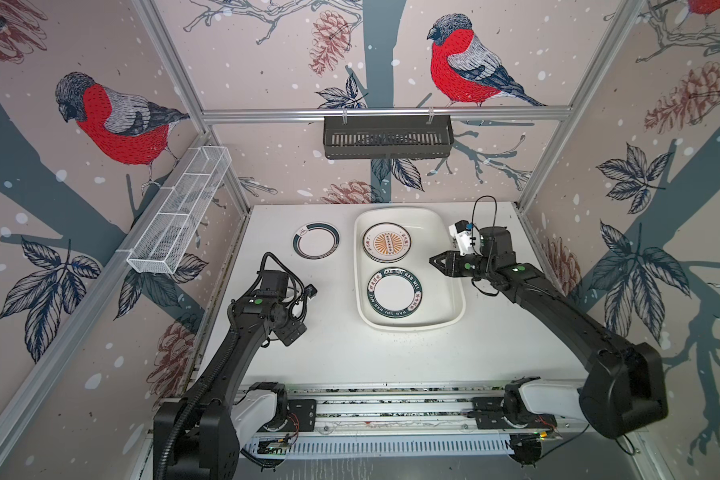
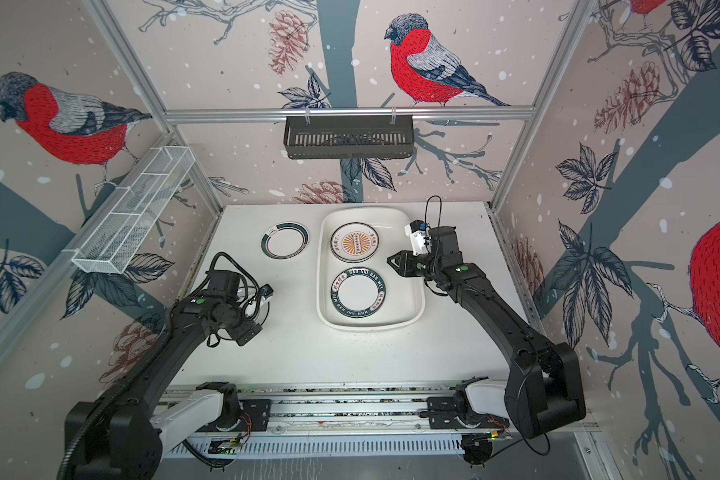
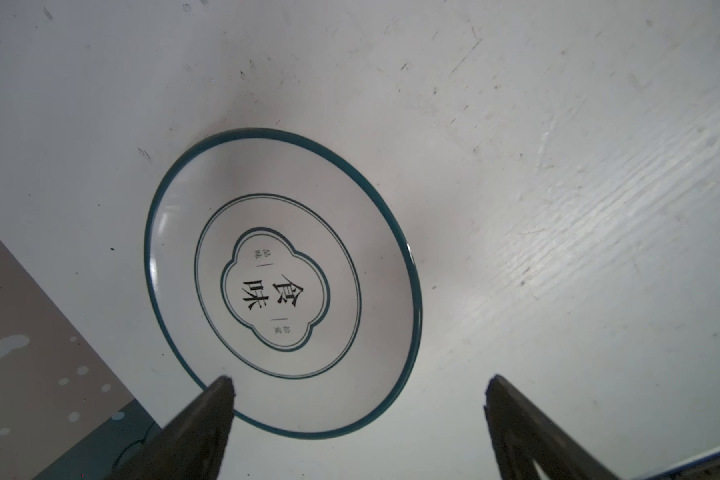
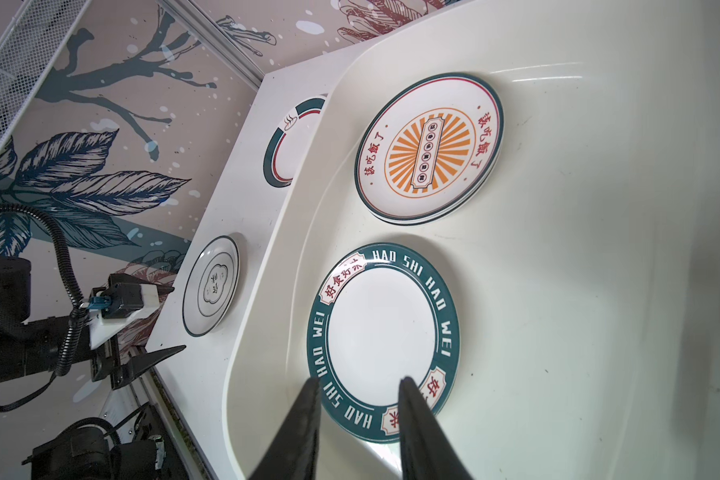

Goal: Place the plates into the plastic bin on the countertop
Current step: 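Lower the left gripper onto the white plate's rim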

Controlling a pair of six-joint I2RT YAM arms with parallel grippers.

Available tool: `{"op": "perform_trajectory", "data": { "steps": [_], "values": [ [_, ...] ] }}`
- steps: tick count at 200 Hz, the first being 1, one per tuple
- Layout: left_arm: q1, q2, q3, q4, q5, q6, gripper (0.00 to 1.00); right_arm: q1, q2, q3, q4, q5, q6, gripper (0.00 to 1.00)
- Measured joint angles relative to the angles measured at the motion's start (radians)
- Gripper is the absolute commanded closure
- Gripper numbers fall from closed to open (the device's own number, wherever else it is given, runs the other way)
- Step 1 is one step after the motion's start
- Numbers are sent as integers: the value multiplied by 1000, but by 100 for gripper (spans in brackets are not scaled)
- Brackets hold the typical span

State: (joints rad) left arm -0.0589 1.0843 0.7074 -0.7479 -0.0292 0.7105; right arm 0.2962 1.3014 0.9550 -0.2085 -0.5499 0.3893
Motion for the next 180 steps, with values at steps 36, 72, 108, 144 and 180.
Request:
{"op": "perform_trajectory", "data": {
  "steps": [36,72,108,144,180],
  "values": [
    [93,83,37,15,0,-164,6,0,-20,-6,0,0,0,66],
    [170,130,53,42,-29,-270,4,0,-34,-13,0,0,0,66],
    [222,162,69,71,-53,-336,4,-2,-38,-21,0,0,0,66],
    [263,216,77,87,-55,-364,4,-5,-38,-26,0,0,0,66],
    [330,267,92,100,-51,-374,5,-10,-39,-28,0,0,0,66]
  ]
}}
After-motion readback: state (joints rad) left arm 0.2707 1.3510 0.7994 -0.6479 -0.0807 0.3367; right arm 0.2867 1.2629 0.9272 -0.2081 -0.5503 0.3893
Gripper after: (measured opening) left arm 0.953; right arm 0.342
